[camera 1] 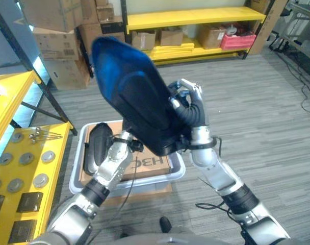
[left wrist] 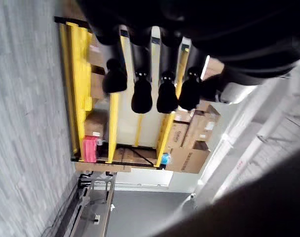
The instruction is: Move parts from the plastic box to the shelf.
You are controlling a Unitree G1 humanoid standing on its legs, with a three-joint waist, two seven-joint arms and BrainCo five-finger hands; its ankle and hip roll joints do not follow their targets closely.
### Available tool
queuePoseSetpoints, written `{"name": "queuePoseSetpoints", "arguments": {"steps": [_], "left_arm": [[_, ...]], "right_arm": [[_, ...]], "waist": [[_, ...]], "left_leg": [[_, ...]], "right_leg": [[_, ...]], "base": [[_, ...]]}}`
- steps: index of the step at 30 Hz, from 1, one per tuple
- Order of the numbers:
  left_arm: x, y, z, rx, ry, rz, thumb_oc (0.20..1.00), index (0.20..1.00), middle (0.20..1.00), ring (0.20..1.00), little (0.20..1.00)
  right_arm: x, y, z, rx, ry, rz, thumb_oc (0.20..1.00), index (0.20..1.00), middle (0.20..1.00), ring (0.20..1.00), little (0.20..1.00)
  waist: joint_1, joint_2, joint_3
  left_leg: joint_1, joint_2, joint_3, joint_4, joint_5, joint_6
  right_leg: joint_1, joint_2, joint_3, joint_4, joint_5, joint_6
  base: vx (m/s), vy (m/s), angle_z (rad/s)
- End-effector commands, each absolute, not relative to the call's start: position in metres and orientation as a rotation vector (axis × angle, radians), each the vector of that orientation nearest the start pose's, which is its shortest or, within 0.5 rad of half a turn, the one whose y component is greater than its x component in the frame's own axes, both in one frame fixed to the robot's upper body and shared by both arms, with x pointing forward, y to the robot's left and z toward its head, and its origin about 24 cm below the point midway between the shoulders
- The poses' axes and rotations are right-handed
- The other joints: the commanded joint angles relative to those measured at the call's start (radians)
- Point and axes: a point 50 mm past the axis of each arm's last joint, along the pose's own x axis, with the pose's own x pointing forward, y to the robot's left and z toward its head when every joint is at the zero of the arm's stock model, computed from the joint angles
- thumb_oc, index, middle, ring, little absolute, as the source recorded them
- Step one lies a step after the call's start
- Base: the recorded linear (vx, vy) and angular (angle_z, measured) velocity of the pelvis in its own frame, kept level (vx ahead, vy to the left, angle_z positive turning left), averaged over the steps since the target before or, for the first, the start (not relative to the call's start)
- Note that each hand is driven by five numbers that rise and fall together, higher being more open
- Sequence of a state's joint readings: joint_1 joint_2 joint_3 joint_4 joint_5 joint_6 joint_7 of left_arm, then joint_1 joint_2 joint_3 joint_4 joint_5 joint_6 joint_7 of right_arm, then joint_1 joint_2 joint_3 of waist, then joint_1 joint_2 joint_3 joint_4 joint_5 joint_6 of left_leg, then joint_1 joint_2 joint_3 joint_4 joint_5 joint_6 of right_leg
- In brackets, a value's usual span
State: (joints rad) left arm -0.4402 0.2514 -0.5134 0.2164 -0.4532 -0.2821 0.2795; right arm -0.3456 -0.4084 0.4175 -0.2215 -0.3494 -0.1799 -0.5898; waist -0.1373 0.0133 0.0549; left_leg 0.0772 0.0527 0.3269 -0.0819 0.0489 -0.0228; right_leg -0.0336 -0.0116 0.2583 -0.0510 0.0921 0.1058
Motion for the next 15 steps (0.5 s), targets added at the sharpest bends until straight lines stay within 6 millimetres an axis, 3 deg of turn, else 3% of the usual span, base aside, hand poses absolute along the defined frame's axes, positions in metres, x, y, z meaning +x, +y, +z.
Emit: {"name": "queuePoseSetpoints", "arguments": {"steps": [1,3,7,9,11,12,14,15], "left_arm": [[0.307,0.046,0.193,0.053,-0.726,-0.374,0.2,0.2,0.2,0.2,0.2],[0.303,0.052,0.21,0.178,-0.848,-0.348,0.2,0.2,0.2,0.2,0.2],[0.302,0.053,0.212,0.185,-0.863,-0.344,0.2,0.2,0.2,0.2,0.2],[0.297,0.076,0.208,0.171,-0.864,-0.27,0.2,0.2,0.2,0.2,0.2],[0.295,0.084,0.204,0.167,-0.854,-0.246,0.2,0.2,0.2,0.2,0.2],[0.291,0.102,0.195,0.16,-0.823,-0.189,0.2,0.2,0.2,0.2,0.2],[0.29,0.103,0.194,0.161,-0.82,-0.187,0.2,0.2,0.2,0.2,0.2],[0.282,0.122,0.187,0.165,-0.803,-0.127,0.2,0.2,0.2,0.2,0.2]], "right_arm": [[0.235,-0.102,0.226,-0.332,-1.188,-0.039,0.2,0.2,0.2,0.2,0.2],[0.229,-0.11,0.228,-0.335,-1.211,-0.025,0.2,0.2,0.2,0.2,0.2],[0.229,-0.113,0.227,-0.337,-1.203,-0.017,0.2,0.2,0.2,0.2,0.2],[0.233,-0.117,0.221,-0.288,-1.123,0.073,0.2,0.2,0.2,0.2,0.2],[0.234,-0.115,0.218,-0.265,-1.098,0.101,0.2,0.2,0.2,0.2,0.2],[0.237,-0.113,0.213,-0.216,-1.05,0.147,0.2,0.2,0.2,0.2,0.2],[0.237,-0.112,0.213,-0.213,-1.048,0.151,0.2,0.2,0.2,0.2,0.2],[0.238,-0.108,0.209,-0.163,-1.007,0.209,0.2,0.2,0.2,0.2,0.2]], "waist": [[0.036,0.013,0.004],[0.035,0.025,0.008],[0.034,0.028,0.009],[0.06,0.033,0.026],[0.067,0.034,0.028],[0.102,0.032,0.037],[0.094,0.032,0.036],[0.134,0.028,0.048]], "left_leg": [[0.081,0.08,0.0,0.095,-0.178,-0.062],[0.077,0.09,-0.005,0.097,-0.171,-0.07],[0.076,0.095,-0.009,0.098,-0.169,-0.073],[0.054,0.126,-0.042,0.104,-0.145,-0.093],[0.049,0.13,-0.055,0.107,-0.141,-0.098],[0.036,0.136,-0.081,0.114,-0.132,-0.103],[0.034,0.136,-0.087,0.117,-0.133,-0.104],[0.013,0.142,-0.13,0.12,-0.112,-0.113]], "right_leg": [[-0.034,-0.034,-0.072,0.189,-0.229,0.076],[-0.036,-0.026,-0.079,0.195,-0.239,0.071],[-0.036,-0.024,-0.083,0.197,-0.242,0.068],[-0.032,-0.011,-0.119,0.209,-0.263,0.044],[-0.027,-0.01,-0.134,0.209,-0.267,0.038],[-0.015,-0.011,-0.157,0.207,-0.275,0.024],[-0.013,-0.012,-0.163,0.206,-0.276,0.024],[0.002,-0.016,-0.201,0.202,-0.286,0.013]], "base": [[0.03,-0.083,0.05],[0.04,-0.118,0.05],[0.02,-0.061,0.05],[0.03,-0.228,0.16],[0.02,-0.116,0.39],[0.03,-0.108,0.39],[0.01,-0.075,0.5],[-0.03,-0.097,0.73]]}}
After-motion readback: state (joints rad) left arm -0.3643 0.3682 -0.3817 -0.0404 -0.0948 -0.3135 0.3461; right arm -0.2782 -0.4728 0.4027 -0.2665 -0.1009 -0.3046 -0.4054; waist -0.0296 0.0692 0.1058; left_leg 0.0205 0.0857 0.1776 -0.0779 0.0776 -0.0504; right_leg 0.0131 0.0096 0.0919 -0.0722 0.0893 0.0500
